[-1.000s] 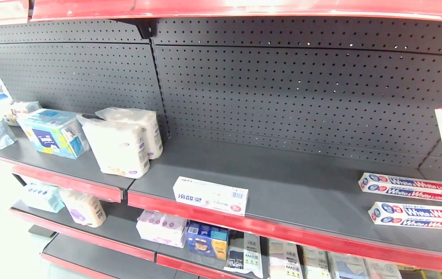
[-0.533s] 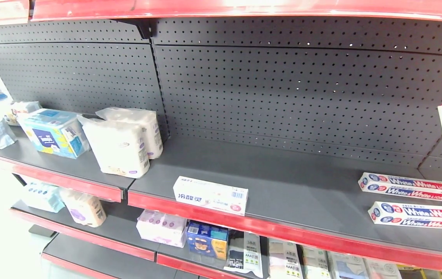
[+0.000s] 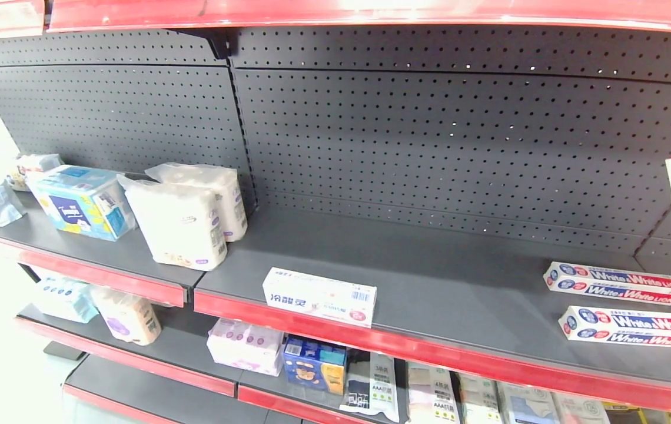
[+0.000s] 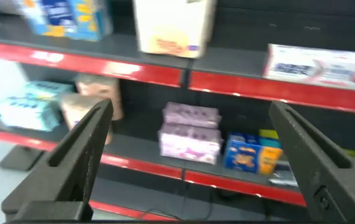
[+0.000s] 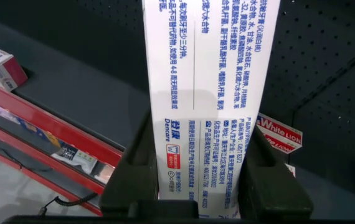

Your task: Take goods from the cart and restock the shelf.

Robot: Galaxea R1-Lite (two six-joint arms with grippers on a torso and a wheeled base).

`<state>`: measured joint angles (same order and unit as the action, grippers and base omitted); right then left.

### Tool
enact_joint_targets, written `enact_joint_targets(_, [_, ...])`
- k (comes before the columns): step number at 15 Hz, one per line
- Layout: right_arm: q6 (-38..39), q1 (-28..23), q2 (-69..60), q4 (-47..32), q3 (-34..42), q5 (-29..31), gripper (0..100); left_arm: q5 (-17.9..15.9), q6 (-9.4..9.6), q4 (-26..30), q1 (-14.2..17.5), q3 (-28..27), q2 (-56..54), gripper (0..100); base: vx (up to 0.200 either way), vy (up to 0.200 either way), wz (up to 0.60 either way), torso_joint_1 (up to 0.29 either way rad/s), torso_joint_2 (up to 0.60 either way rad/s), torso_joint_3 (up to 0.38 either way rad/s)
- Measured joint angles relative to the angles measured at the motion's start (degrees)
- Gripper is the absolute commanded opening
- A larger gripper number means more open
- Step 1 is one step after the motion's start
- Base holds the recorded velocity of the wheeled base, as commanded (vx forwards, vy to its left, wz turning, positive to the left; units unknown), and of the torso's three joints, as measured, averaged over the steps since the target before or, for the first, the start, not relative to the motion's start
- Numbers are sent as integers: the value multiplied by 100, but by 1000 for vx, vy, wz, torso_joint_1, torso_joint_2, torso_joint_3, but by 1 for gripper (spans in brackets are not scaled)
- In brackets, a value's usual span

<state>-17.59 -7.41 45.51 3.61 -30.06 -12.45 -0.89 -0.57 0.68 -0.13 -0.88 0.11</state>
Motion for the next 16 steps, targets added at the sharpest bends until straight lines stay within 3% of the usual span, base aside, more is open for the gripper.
enact_joint_targets(2, [7,2,33,154,0,0,0,280,-205,-73,6,59,-9,100,0,0,0,0,0,0])
enact_joint_targets(5, [16,17,132,347,-1,-6,0,176,33,-68,2,83,-9,100,0,0,0,0,0,0])
enact_joint_targets(9, [-13,160,280,391,-55,-17,0,157,44,-68,4,80,-9,100,0,0,0,0,0,0])
enact_joint_targets(16, [-13,1262,1364,375,-607,-16,0,155,41,-68,4,78,-9,100,0,0,0,0,0,0])
